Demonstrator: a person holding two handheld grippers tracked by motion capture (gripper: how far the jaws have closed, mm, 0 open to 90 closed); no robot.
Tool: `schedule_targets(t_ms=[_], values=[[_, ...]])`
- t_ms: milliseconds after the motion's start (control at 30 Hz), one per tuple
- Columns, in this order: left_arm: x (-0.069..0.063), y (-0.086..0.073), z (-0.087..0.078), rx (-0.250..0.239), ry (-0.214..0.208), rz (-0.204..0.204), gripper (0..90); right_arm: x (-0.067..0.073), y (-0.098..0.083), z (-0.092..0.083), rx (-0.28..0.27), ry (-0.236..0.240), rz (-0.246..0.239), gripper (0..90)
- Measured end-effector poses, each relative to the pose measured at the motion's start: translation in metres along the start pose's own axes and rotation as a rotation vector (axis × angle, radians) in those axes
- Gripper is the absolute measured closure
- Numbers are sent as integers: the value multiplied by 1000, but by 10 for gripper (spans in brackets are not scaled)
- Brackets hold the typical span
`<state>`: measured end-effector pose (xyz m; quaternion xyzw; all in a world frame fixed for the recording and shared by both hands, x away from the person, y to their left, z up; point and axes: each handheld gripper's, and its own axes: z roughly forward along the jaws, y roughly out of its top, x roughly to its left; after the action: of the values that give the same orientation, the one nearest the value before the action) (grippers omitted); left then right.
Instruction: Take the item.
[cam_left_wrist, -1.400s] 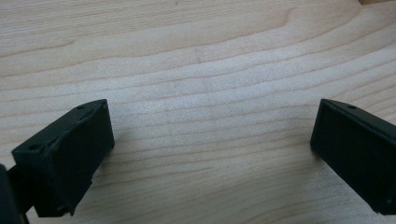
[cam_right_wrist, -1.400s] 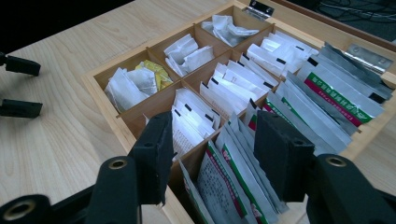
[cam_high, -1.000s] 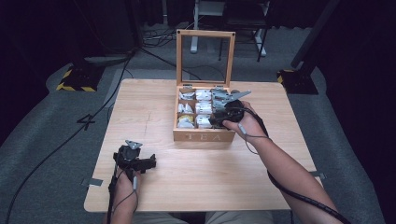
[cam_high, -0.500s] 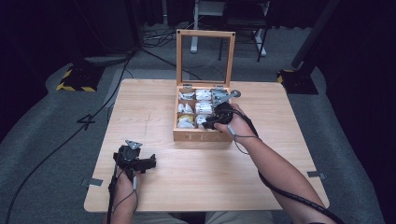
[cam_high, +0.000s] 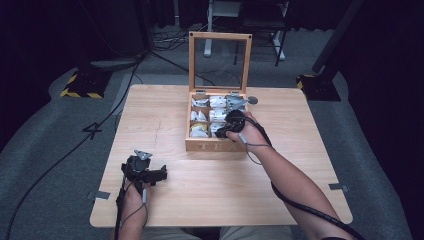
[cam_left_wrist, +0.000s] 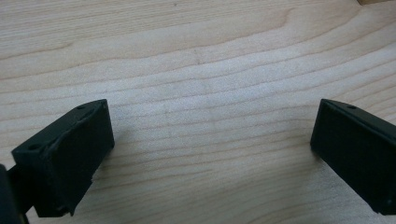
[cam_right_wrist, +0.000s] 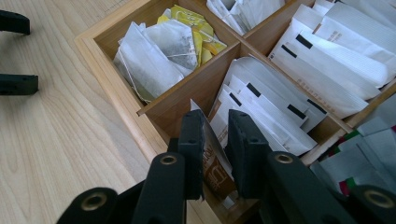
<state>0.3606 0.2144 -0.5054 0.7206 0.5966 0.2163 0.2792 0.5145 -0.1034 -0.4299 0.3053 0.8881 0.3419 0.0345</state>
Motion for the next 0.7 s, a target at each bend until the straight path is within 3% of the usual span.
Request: schedule_targets(t_ms=[167, 300, 333, 433, 600, 700], values=[[0, 0, 0, 0, 0, 0, 0, 1, 0, 0, -3, 20, 22, 851], [0, 0, 0, 0, 0, 0, 0, 4, 1, -1, 6, 13, -16, 900], [0, 0, 0, 0, 0, 0, 0, 6, 2, -3, -5, 3, -38, 900], [0, 0, 0, 0, 0, 0, 0, 6, 3, -6, -24, 4, -43, 900], [0, 0, 0, 0, 0, 0, 0, 7, 9, -24, -101, 8, -44, 900], [0, 0, 0, 0, 0, 0, 0, 7, 11, -29, -113, 2, -51, 900]])
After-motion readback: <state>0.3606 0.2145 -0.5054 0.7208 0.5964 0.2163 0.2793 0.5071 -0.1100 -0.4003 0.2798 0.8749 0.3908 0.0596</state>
